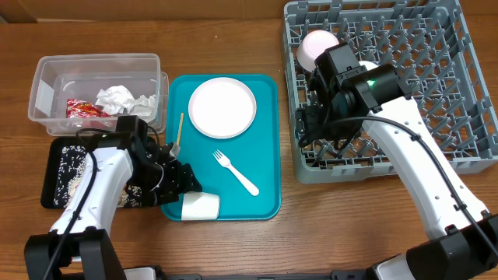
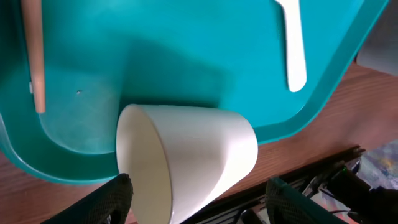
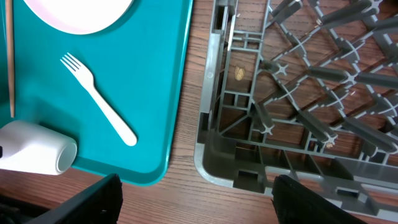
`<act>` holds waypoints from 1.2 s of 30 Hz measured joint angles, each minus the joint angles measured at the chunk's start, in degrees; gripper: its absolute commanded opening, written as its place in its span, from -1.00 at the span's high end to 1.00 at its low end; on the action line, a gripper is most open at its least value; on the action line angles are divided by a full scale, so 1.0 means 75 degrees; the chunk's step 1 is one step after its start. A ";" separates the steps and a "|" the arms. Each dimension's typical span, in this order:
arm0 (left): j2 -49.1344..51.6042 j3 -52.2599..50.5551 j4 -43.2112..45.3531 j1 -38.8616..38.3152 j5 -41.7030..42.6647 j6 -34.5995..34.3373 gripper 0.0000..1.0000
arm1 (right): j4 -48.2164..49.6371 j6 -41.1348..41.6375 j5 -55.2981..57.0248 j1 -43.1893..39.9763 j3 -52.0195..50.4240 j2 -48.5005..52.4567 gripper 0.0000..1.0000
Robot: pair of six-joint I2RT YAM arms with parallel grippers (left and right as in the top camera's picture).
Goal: Sort waste into correct bins and load items into the dishwasher
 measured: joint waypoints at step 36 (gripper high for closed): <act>-0.0079 -0.1320 0.1883 0.0067 0.2264 0.0522 0.92 | -0.0038 -0.0006 -0.0003 0.0000 0.0000 0.0000 -0.51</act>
